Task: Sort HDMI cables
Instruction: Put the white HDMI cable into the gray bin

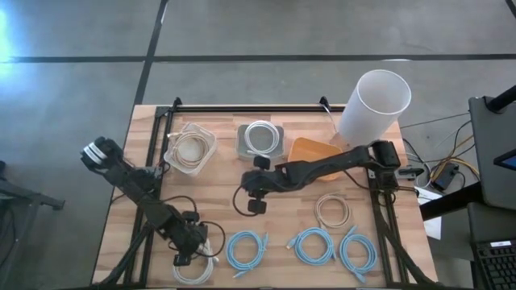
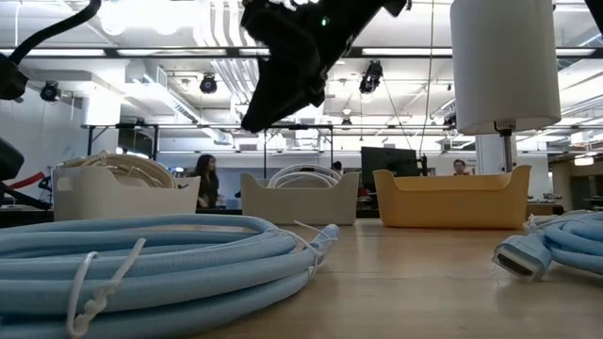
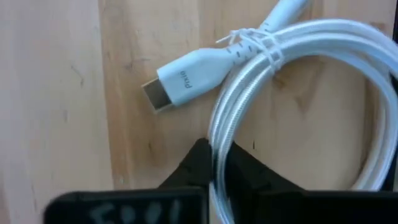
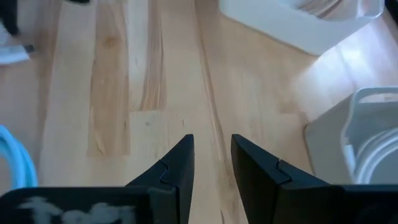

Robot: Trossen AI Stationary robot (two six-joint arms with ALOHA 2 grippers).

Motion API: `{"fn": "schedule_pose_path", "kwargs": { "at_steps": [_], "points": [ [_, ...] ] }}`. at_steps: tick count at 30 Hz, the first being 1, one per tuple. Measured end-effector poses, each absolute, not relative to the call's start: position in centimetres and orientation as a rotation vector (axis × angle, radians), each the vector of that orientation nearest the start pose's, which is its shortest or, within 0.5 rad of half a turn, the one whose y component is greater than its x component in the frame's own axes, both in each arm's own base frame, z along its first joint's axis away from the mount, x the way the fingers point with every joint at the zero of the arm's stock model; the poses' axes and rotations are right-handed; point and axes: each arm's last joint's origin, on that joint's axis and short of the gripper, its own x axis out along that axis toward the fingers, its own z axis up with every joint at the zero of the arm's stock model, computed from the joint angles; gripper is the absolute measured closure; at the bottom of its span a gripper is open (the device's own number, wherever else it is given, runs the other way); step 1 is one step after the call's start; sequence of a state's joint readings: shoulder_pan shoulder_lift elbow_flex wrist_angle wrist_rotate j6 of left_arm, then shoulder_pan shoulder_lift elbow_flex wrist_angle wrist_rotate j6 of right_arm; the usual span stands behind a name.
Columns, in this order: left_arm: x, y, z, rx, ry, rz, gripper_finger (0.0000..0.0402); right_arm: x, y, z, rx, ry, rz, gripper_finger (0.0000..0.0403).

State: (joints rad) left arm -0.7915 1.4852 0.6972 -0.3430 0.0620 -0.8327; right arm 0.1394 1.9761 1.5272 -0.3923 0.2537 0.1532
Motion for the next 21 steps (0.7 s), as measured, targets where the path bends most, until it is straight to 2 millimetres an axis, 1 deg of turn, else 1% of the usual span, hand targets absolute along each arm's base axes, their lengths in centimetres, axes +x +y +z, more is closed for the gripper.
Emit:
{"fn": "schedule_pose_path", "kwargs": {
  "at_steps": [2, 5, 8, 10, 12, 15, 18, 21],
  "points": [
    [17.7, -17.8, 15.4, -0.291, 1.258, -0.215, 0.0386, 42.9, 5.3, 23.1, -0.015, 0.794, -0.170, 0.0303],
    [18.0, -17.0, 17.1, -0.265, 1.180, -0.126, 0.0383, 42.2, 5.2, 24.1, 0.002, 0.799, -0.178, 0.0303],
    [17.9, -15.4, 18.3, -0.187, 1.139, 0.036, 0.0387, 41.1, 5.2, 24.9, 0.000, 0.816, -0.183, 0.0303],
    [18.1, -14.4, 19.2, -0.131, 1.062, 0.151, 0.0390, 40.3, 5.2, 25.5, -0.009, 0.802, -0.177, 0.0303],
    [18.4, -13.4, 20.2, -0.088, 0.970, 0.252, 0.0390, 39.2, 5.0, 25.7, 0.000, 0.799, -0.182, 0.0303],
    [18.9, -12.0, 21.2, -0.003, 0.865, 0.366, 0.0384, 37.2, 4.7, 25.4, 0.060, 0.774, -0.205, 0.0303],
    [19.6, -10.7, 22.0, 0.084, 0.782, 0.457, 0.0382, 35.3, 4.4, 25.1, 0.110, 0.682, -0.207, 0.0303],
    [20.5, -9.4, 22.3, 0.161, 0.758, 0.528, 0.0385, 33.9, 4.2, 25.3, 0.167, 0.525, -0.192, 0.0303]
  ]
}}
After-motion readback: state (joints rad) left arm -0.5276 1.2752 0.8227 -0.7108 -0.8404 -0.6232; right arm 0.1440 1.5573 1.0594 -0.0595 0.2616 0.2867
